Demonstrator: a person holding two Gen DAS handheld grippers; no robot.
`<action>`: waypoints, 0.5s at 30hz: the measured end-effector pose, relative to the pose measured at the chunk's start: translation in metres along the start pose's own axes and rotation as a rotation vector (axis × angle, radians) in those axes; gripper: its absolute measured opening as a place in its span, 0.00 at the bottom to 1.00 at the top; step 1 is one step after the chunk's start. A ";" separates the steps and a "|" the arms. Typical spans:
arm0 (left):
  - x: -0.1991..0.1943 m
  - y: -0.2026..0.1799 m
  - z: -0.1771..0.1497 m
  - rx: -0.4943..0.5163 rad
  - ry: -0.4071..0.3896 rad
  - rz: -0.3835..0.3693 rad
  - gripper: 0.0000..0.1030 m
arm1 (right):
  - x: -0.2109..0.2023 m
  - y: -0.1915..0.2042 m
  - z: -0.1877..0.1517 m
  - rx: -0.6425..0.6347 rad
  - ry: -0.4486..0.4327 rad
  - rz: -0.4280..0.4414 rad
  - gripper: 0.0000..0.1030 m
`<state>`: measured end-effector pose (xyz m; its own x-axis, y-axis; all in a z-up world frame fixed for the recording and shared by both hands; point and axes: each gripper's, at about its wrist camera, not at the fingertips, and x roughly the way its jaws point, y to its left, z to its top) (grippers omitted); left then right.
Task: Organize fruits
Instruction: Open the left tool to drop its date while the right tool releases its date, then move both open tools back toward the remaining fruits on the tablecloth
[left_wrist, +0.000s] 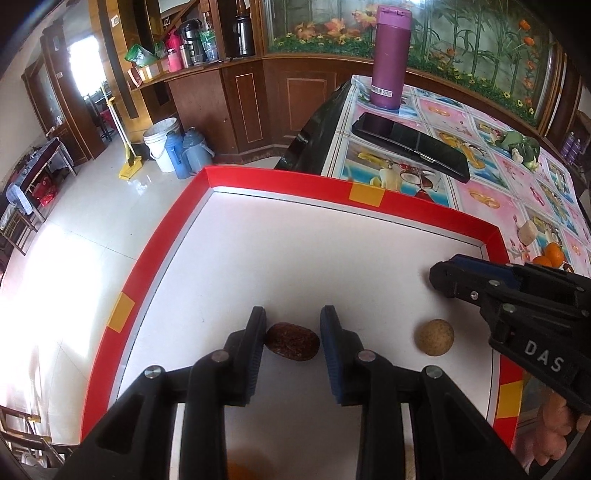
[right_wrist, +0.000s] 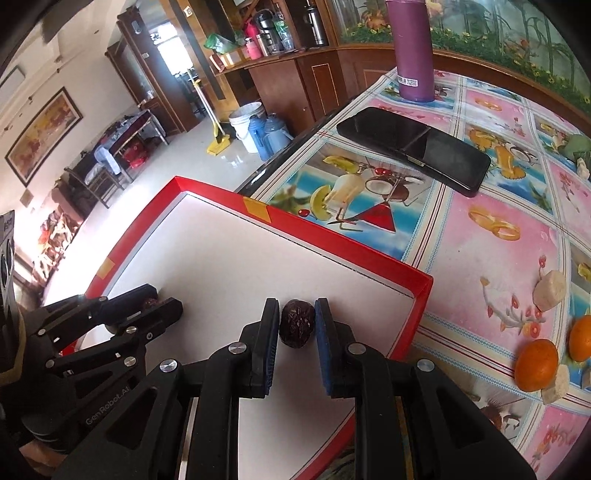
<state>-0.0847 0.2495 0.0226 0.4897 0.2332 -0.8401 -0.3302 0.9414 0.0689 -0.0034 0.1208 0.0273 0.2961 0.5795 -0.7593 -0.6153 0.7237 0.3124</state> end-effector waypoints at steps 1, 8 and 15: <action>0.000 0.001 0.001 -0.011 0.003 0.024 0.50 | -0.003 -0.001 0.000 0.001 -0.006 0.023 0.26; -0.013 0.003 -0.006 -0.082 -0.016 0.045 0.67 | -0.044 -0.026 -0.003 0.050 -0.104 0.097 0.30; -0.050 -0.040 -0.003 -0.016 -0.110 0.004 0.76 | -0.090 -0.090 -0.007 0.149 -0.192 0.045 0.30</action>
<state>-0.0982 0.1991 0.0601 0.5734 0.2629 -0.7759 -0.3446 0.9367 0.0627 0.0203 0.0009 0.0634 0.4129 0.6627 -0.6248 -0.5203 0.7347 0.4353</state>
